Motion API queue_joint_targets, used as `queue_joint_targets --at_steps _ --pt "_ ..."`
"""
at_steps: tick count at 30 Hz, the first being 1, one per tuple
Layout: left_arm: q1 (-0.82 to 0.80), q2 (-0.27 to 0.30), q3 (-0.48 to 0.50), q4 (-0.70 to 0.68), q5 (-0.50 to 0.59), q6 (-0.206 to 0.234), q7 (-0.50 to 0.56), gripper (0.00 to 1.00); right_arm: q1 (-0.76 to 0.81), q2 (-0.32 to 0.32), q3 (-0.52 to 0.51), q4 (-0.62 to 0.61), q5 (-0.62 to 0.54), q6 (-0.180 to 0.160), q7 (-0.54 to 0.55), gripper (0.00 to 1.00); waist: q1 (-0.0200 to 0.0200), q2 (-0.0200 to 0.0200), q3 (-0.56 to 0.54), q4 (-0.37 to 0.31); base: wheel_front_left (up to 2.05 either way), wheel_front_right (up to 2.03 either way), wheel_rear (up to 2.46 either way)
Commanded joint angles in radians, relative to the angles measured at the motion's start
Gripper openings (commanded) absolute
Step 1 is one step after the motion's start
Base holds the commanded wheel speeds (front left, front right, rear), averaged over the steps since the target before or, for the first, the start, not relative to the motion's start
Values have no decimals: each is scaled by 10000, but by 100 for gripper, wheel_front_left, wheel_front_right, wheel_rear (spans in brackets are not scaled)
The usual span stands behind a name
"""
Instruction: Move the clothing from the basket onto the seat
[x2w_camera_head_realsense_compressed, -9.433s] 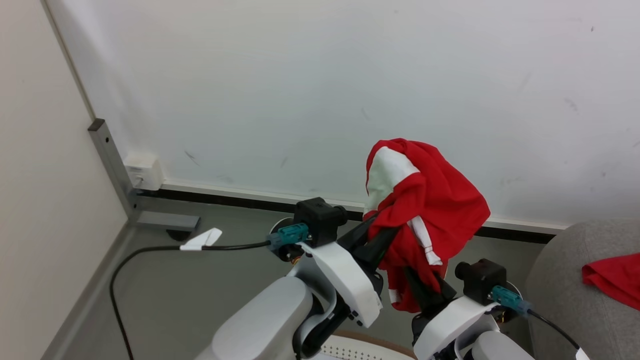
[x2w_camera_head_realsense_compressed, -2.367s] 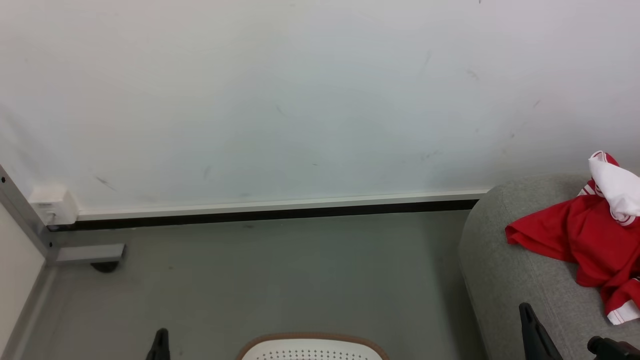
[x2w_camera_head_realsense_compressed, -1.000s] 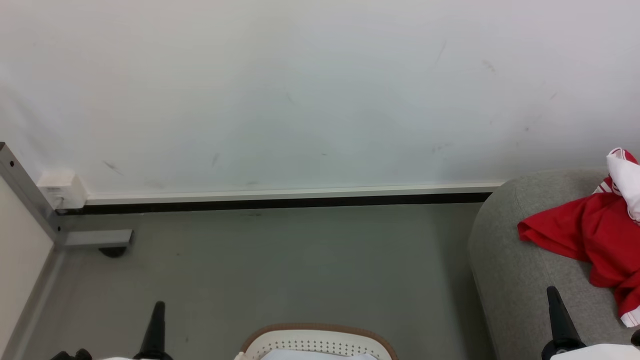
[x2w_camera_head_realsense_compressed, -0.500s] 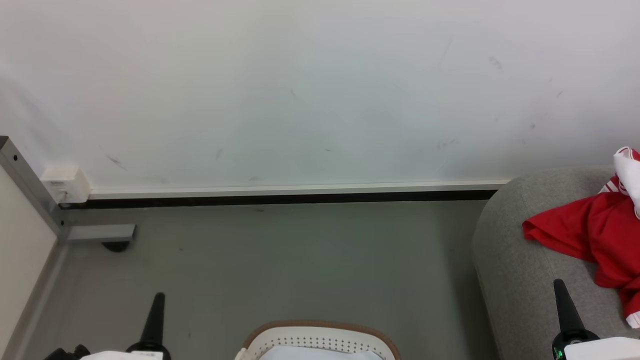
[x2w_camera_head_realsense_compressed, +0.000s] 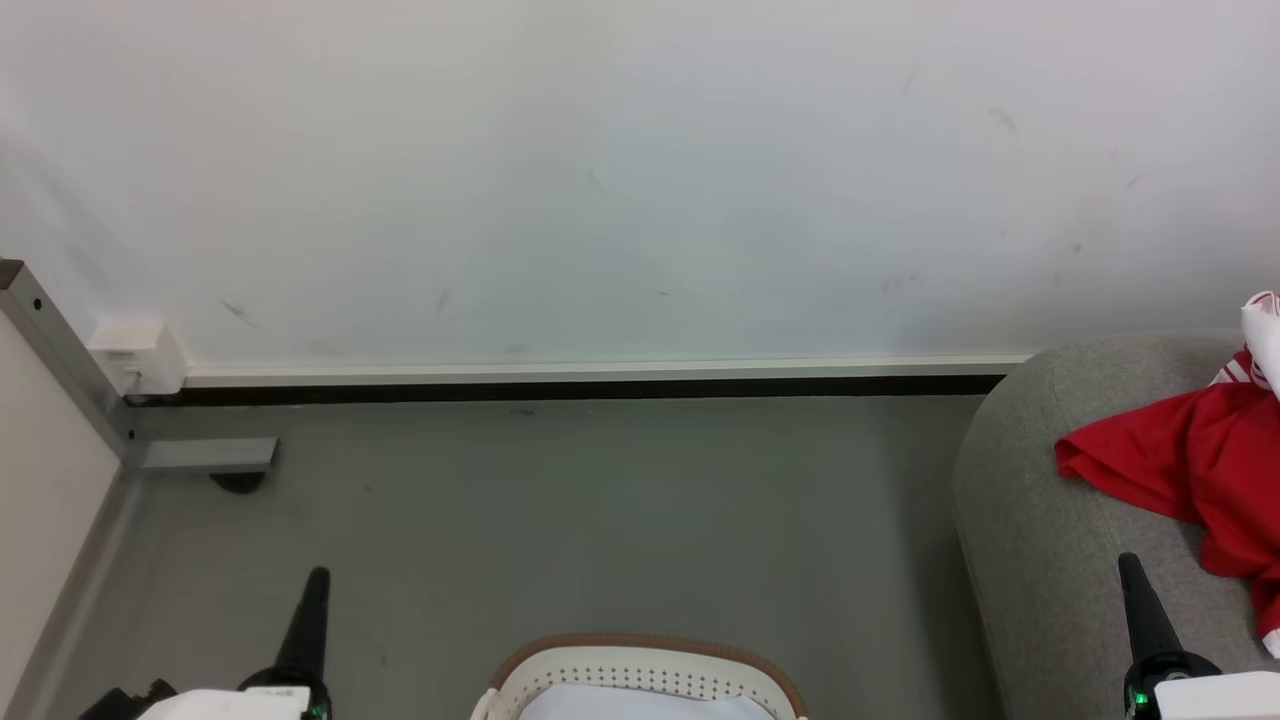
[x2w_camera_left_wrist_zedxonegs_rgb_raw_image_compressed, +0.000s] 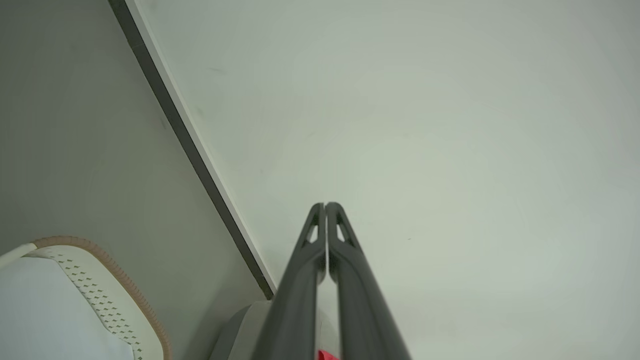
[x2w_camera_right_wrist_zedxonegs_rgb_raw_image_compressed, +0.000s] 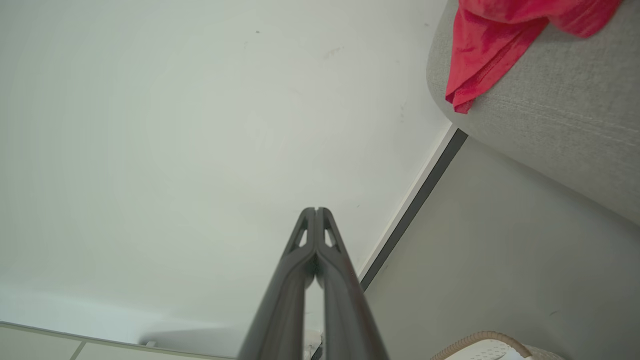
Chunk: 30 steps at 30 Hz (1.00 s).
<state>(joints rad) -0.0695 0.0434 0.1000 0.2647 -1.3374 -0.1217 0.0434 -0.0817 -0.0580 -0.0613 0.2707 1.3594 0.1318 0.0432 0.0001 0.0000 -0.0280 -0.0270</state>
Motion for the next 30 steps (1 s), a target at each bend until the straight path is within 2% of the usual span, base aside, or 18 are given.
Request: queue_joint_targets --at_steps 1,30 --pt "-188 87 66 -83 -314 -43 74 0 -242 13 -80 -97 260 -15 86 0 -1 0 17 17 0 0 0" --pt "-463 103 155 -141 -2370 -100 623 0 -374 75 -492 -213 2138 -19 629 0 -1 0 232 217 0 0 0"
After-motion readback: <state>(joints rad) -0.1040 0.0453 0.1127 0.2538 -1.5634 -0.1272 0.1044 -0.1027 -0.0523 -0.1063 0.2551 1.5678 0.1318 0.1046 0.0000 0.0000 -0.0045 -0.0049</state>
